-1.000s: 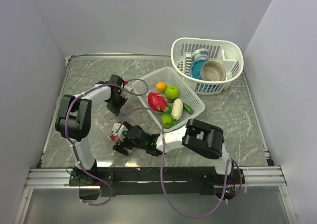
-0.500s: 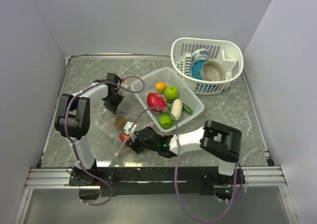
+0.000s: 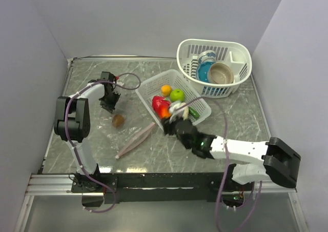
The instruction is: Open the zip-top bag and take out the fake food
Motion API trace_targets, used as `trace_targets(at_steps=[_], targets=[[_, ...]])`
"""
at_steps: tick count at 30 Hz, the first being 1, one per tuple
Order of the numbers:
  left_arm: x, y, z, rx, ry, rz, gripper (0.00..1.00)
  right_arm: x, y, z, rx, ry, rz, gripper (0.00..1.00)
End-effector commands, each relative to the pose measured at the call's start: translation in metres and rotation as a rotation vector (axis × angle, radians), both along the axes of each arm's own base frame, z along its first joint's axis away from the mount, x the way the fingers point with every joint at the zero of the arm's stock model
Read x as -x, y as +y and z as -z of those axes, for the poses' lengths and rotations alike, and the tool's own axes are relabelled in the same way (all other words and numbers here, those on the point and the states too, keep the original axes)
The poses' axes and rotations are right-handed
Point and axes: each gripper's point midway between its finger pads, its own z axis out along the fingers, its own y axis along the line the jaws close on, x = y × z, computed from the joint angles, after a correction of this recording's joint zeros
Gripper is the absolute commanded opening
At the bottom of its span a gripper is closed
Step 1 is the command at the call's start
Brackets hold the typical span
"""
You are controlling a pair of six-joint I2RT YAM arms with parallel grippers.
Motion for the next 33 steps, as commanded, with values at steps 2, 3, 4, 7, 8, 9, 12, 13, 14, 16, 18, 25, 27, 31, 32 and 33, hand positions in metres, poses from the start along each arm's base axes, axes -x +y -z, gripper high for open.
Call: trace_targets(at_steps=[2,3,4,7,8,9,12,13,14,16,18,25,27,31,32,33], targets=[[0.007,-0.025,-0.054,0.114,-0.060,0.050,0.01,-0.079,-0.069,-0.016,0.041,0.027,0.443,0.36],[0.008,-0.031,-0.063,0.149,-0.065,0.062,0.01,-0.082,-0.068,-0.012,0.075,0.032,0.447,0.52],[0.014,-0.035,-0.072,0.163,-0.051,0.075,0.01,-0.083,-0.071,-0.005,0.134,0.043,0.459,0.68],[0.017,-0.046,-0.115,0.218,-0.112,0.110,0.01,-0.085,-0.067,0.001,0.158,0.059,0.483,1.00],[0.019,-0.047,-0.122,0.227,-0.122,0.116,0.01,-0.081,-0.066,-0.001,0.142,0.052,0.478,1.00],[0.021,-0.050,-0.127,0.241,-0.126,0.125,0.01,-0.080,-0.062,-0.009,0.100,0.025,0.466,1.00],[0.028,-0.053,-0.141,0.257,-0.136,0.144,0.01,-0.060,-0.052,-0.029,0.039,-0.043,0.408,1.00],[0.029,-0.054,-0.143,0.256,-0.139,0.147,0.01,-0.044,-0.041,-0.033,0.033,-0.066,0.358,1.00],[0.029,-0.054,-0.142,0.250,-0.141,0.148,0.01,-0.037,-0.036,-0.037,0.054,-0.094,0.323,1.00],[0.030,-0.052,-0.137,0.236,-0.129,0.144,0.01,-0.019,-0.019,-0.042,0.035,-0.127,0.248,1.00],[0.029,-0.051,-0.132,0.229,-0.126,0.139,0.01,0.007,0.007,-0.042,0.020,-0.133,0.115,0.99],[0.027,-0.040,-0.113,0.164,-0.119,0.117,0.01,0.061,0.054,0.026,0.108,-0.001,-0.198,0.98],[0.022,-0.036,-0.109,0.138,-0.130,0.114,0.01,0.069,0.063,0.052,0.164,0.037,-0.245,0.98],[0.015,-0.019,-0.082,0.042,-0.115,0.081,0.01,0.073,0.073,0.080,0.217,0.069,-0.278,0.97],[0.014,-0.017,-0.078,0.027,-0.115,0.076,0.01,0.074,0.074,0.083,0.217,0.074,-0.281,0.97],[0.013,-0.013,-0.069,0.005,-0.102,0.070,0.01,0.073,0.078,0.087,0.222,0.081,-0.281,0.96]])
